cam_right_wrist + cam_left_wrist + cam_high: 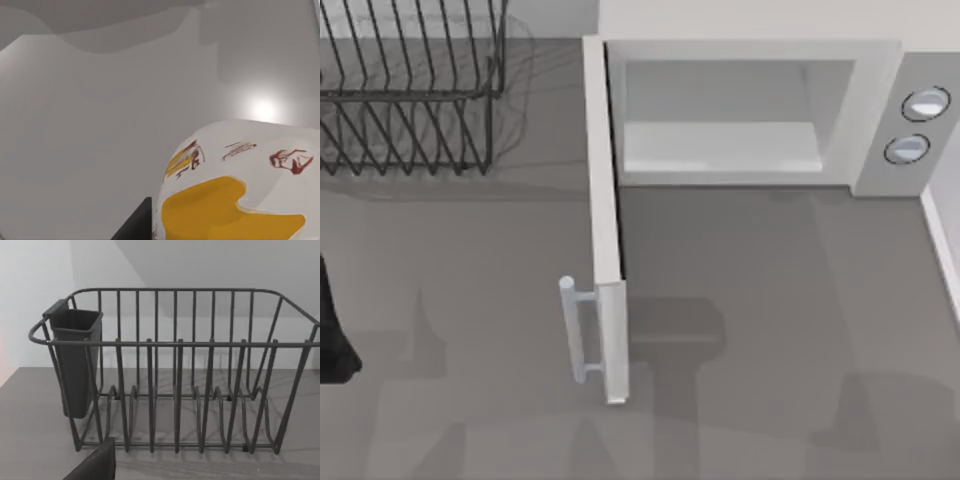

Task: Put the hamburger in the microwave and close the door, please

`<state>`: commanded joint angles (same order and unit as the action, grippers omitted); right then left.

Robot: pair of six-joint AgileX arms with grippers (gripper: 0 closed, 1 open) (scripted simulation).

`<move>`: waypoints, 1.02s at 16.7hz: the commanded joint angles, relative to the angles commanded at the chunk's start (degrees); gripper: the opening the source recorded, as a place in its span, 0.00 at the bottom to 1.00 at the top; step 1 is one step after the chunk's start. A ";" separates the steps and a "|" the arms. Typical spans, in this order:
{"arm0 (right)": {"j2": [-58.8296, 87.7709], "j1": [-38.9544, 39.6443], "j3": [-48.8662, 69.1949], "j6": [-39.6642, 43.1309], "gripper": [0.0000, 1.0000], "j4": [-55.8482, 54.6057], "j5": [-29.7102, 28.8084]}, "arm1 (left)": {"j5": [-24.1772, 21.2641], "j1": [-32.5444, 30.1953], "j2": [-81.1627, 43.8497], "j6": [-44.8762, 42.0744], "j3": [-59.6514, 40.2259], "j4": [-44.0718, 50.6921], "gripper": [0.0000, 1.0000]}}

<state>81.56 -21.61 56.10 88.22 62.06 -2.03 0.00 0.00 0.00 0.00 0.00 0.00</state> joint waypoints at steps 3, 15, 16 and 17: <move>5.17 7.46 2.65 -8.49 0.00 -7.43 -3.41 | 0.00 0.00 0.00 0.00 0.00 0.00 1.00; 34.33 46.27 13.75 -68.24 0.00 -56.65 -23.52 | 0.00 0.00 0.00 0.00 0.00 0.00 1.00; 36.44 48.67 14.19 -73.14 0.00 -61.25 -25.18 | 0.00 0.00 0.00 0.00 0.00 0.00 1.00; 38.45 50.87 14.48 -77.90 0.00 -65.77 -26.78 | 0.00 0.00 0.00 0.00 0.00 0.00 1.00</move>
<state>120.01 29.27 70.58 10.32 -3.71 -28.82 0.00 0.00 0.00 0.00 0.00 0.00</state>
